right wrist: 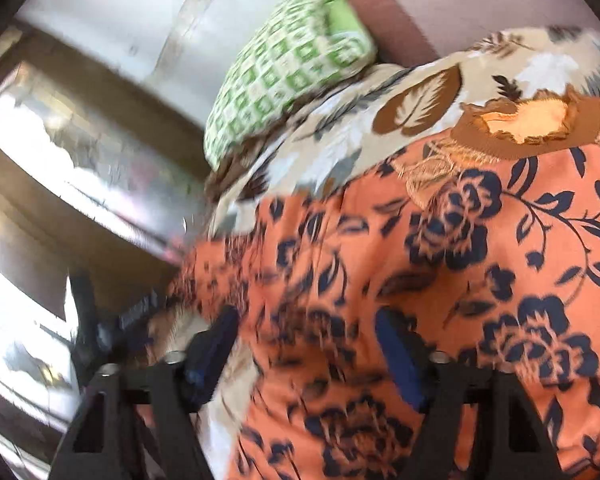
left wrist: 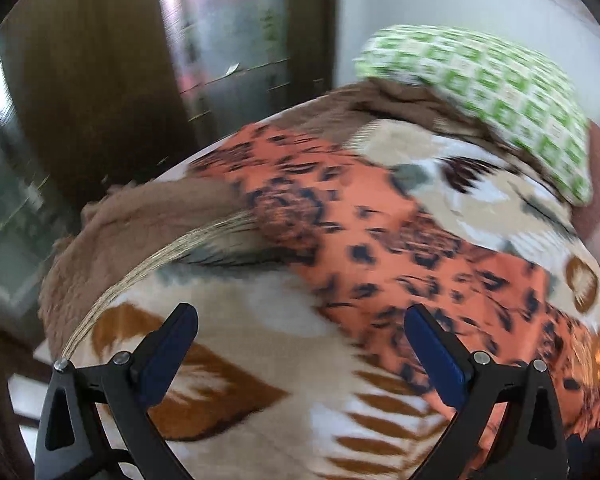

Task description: Fold small clothes

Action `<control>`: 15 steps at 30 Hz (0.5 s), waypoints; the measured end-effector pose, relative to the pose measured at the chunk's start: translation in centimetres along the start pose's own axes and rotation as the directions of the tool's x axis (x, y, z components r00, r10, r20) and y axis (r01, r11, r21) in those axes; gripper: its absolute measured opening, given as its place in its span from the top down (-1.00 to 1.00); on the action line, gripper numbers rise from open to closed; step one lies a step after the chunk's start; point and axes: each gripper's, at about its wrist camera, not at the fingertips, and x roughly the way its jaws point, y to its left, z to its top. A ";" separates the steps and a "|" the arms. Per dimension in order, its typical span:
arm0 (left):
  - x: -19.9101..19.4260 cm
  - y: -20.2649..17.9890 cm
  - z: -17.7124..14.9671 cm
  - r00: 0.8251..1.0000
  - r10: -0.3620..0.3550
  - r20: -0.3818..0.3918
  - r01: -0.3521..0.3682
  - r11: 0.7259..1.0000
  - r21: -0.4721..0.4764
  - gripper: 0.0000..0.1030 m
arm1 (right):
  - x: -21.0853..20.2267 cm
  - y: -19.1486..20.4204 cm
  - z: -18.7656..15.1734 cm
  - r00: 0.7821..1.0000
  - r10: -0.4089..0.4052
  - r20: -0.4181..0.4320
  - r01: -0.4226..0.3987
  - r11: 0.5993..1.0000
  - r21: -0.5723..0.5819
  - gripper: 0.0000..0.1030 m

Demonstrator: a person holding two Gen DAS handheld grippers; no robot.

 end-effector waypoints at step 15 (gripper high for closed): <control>1.3 12.0 2.5 0.996 0.055 -0.067 -0.076 0.924 -0.375 -1.00 | 5.8 9.7 -1.3 0.974 -0.203 -0.104 0.150 0.913 -0.380 0.35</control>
